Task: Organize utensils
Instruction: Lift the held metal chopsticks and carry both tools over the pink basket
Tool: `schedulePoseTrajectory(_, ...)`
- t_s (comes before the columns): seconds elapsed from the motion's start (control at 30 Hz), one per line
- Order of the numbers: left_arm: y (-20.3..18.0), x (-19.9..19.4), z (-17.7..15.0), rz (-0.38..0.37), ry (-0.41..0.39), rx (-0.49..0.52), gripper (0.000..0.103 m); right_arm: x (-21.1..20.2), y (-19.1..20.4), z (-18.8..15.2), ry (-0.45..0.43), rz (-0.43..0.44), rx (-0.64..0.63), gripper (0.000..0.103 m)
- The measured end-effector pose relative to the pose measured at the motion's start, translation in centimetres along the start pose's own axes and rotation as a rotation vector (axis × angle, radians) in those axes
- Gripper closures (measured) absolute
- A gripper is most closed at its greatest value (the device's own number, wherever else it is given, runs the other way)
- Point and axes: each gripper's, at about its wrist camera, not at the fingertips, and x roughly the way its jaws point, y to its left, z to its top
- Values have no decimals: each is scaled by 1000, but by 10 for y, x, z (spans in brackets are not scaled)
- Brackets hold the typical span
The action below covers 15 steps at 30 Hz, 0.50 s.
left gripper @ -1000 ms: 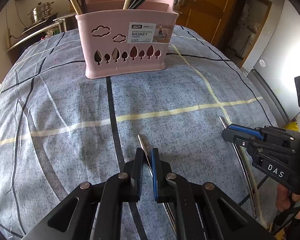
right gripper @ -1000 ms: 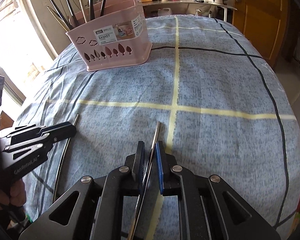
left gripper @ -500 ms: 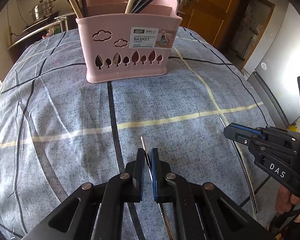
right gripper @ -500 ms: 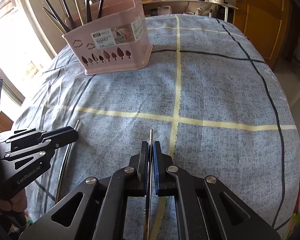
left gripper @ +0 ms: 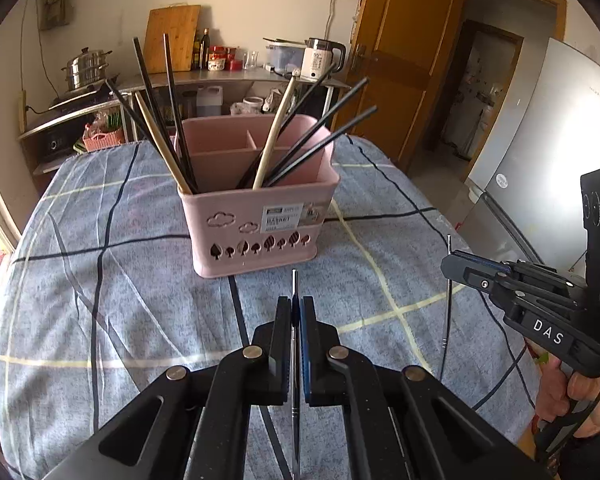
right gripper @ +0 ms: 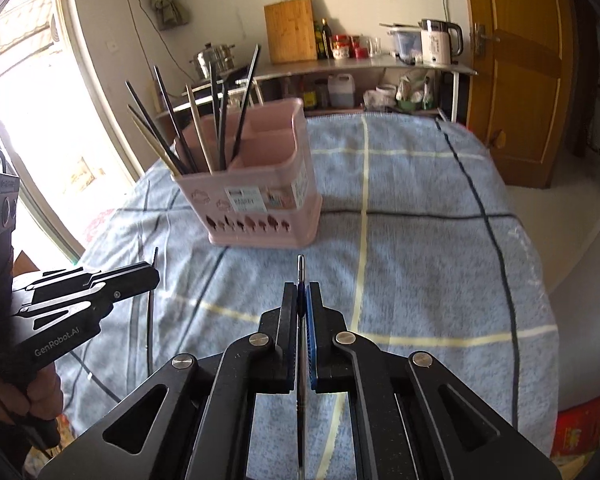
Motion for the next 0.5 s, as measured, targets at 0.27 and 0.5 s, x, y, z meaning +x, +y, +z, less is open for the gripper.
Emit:
schedulePoseTrajectory(0.27, 1, -29, 28, -16, -93, 18, 99, -24, 4, 24, -106, 4, -8, 99)
schedulePoseTrajectory(0.5, 3, -30, 21, -23, -91, 7, 100, -25, 1, 13, -99, 7, 1, 99)
